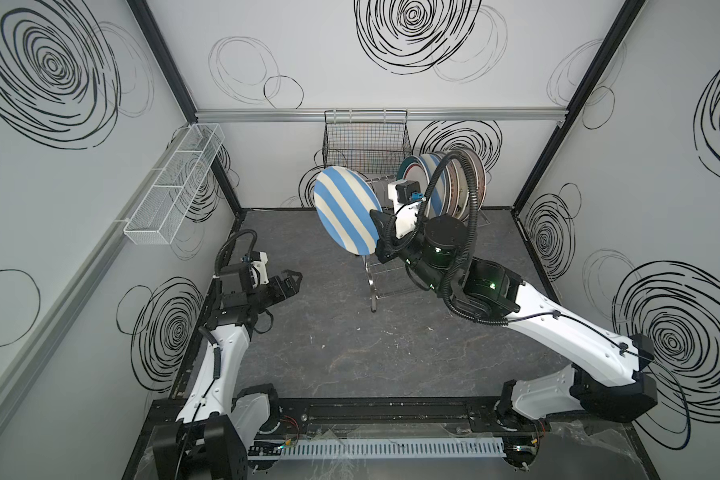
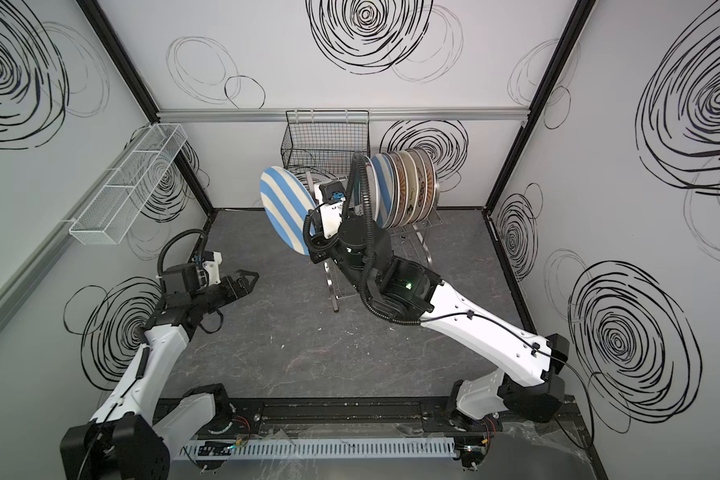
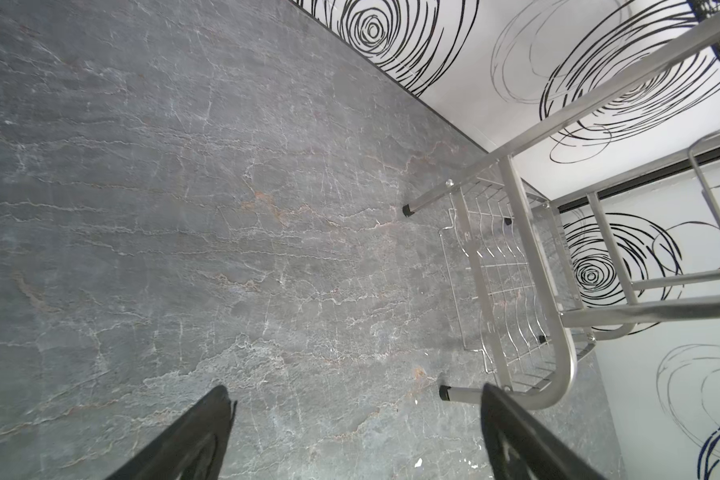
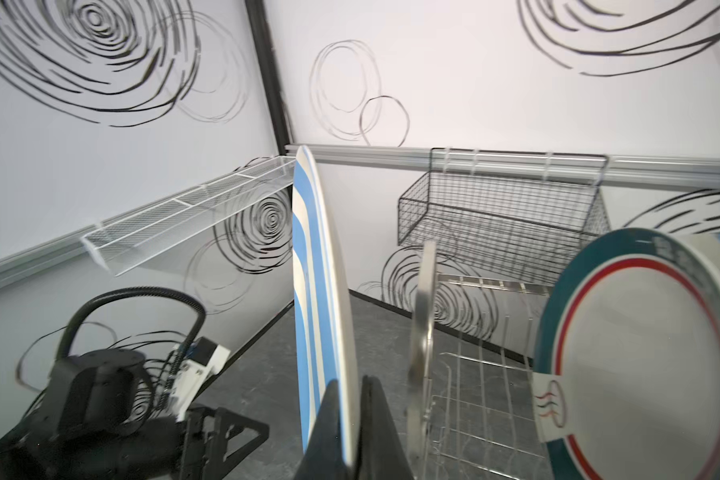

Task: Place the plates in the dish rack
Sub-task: 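Lift the striped plate upright to the rack with the right while the left withdraws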

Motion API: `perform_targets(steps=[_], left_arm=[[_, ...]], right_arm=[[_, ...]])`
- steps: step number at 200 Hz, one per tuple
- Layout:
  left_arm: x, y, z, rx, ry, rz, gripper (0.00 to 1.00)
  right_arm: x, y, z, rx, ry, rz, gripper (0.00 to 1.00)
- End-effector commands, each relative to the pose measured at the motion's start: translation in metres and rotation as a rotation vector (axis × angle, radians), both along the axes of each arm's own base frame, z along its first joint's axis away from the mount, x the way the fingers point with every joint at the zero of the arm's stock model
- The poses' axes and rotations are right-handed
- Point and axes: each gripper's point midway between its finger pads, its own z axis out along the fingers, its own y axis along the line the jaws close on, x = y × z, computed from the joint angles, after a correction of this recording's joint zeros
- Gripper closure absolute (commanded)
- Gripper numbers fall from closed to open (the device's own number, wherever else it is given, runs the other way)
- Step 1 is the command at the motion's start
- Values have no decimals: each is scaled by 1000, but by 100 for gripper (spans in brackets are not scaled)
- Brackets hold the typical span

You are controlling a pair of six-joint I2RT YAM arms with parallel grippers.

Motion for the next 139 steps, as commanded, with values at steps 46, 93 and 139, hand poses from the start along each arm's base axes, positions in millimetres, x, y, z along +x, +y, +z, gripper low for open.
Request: perform_targets(steps=[46, 93, 139], left_arm=[[3, -8, 3, 21, -39, -38, 4], [3, -9, 0, 27, -32, -40, 4], [3, -11, -4, 35, -16, -48, 4]], right_arm=[[-12, -88, 80, 167, -213, -255, 100], [-5, -123, 73, 133, -224, -416, 100], [23, -127, 46, 131, -170, -421, 100]])
